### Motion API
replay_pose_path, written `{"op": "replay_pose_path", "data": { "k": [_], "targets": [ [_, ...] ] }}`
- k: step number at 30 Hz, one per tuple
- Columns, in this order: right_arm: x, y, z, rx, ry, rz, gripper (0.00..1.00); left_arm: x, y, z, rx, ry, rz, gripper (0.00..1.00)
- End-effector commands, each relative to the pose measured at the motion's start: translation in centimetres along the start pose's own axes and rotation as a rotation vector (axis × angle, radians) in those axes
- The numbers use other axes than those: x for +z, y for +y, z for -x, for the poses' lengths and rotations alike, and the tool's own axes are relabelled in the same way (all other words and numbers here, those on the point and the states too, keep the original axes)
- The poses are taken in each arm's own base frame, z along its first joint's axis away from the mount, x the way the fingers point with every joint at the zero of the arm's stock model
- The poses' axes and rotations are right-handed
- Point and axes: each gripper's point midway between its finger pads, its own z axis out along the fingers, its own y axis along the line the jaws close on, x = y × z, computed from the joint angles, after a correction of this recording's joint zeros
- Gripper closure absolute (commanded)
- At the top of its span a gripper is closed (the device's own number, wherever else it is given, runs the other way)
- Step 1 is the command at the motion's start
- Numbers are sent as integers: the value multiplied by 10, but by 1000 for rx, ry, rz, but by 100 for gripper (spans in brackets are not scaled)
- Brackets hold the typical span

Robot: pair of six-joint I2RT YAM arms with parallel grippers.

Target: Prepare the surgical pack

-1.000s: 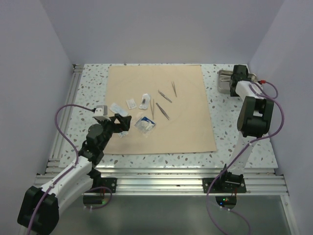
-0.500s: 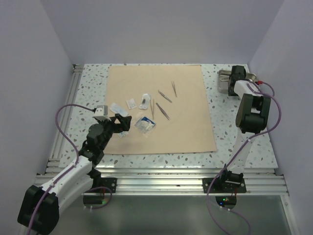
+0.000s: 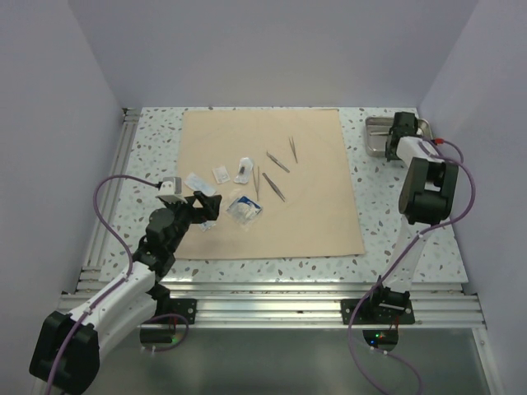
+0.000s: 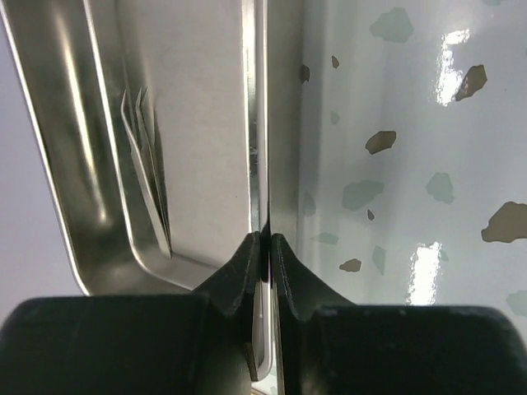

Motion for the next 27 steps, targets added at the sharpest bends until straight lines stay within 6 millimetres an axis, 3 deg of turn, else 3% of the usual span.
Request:
{"op": "replay_pose_path", "data": {
  "k": [1, 5, 11, 16, 18, 19, 23, 27],
  "targets": [
    [-6, -7, 10, -4, 8, -4, 94, 1, -10, 17, 19, -60, -36, 1],
    [-20, -3, 22, -78, 1, 26, 100, 0, -11, 18, 17, -62, -42, 0],
    [-31, -5, 25, -306, 98, 61, 100, 0, -13, 17, 13, -58, -52, 0],
    [-41, 1, 15, -549, 229, 148, 100, -1, -17, 17, 3, -53, -69, 0],
    [-42, -11, 10, -641, 266, 167, 100, -1, -18, 16, 0, -50, -77, 0],
    [-51, 1, 5, -660, 299, 257, 100, -1, -18, 16, 0, -48, -78, 0],
    [-62, -15, -14, -818, 429, 319, 100, -2, -19, 15, -3, -47, -83, 0],
    [-77, -37, -15, -888, 476, 312, 100, -1, -20, 12, -7, -38, -89, 0]
  ]
}}
